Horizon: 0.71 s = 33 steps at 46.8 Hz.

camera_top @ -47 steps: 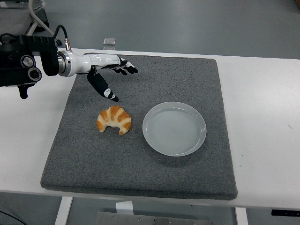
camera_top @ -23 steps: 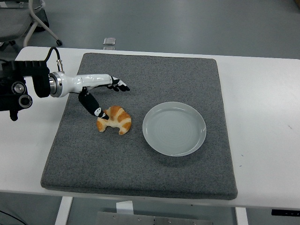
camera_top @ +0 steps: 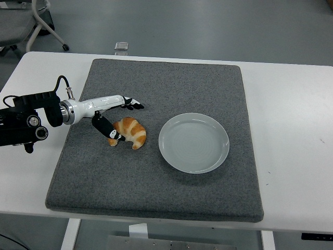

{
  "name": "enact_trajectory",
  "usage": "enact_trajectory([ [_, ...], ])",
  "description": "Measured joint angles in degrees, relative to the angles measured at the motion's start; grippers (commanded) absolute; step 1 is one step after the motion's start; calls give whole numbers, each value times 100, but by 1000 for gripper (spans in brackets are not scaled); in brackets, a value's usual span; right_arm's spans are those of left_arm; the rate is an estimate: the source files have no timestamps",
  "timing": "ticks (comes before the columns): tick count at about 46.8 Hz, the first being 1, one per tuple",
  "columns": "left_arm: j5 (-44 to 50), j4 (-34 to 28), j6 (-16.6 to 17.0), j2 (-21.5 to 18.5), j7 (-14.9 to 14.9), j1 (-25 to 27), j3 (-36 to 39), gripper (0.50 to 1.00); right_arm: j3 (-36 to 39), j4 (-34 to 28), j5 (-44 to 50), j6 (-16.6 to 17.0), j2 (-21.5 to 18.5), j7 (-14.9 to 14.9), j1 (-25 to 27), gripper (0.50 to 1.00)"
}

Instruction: Place the bread on the plate

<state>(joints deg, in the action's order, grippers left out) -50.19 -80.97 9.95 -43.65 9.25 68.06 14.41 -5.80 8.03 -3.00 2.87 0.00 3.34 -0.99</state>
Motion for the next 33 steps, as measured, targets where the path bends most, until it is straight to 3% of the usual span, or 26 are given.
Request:
enact_trajectory([
  [21,10,100,99,341,139,-224,-19,932,-3,1,2,-6,0,0,-16,930],
  [30,9,100,126,400,141,-311,-14,789,-8,-3,2,-6,0,1,-16,930],
  [33,10,100,124,392,150,-318,-12,767,-7,-4,2,-6,0,0,-16,930],
])
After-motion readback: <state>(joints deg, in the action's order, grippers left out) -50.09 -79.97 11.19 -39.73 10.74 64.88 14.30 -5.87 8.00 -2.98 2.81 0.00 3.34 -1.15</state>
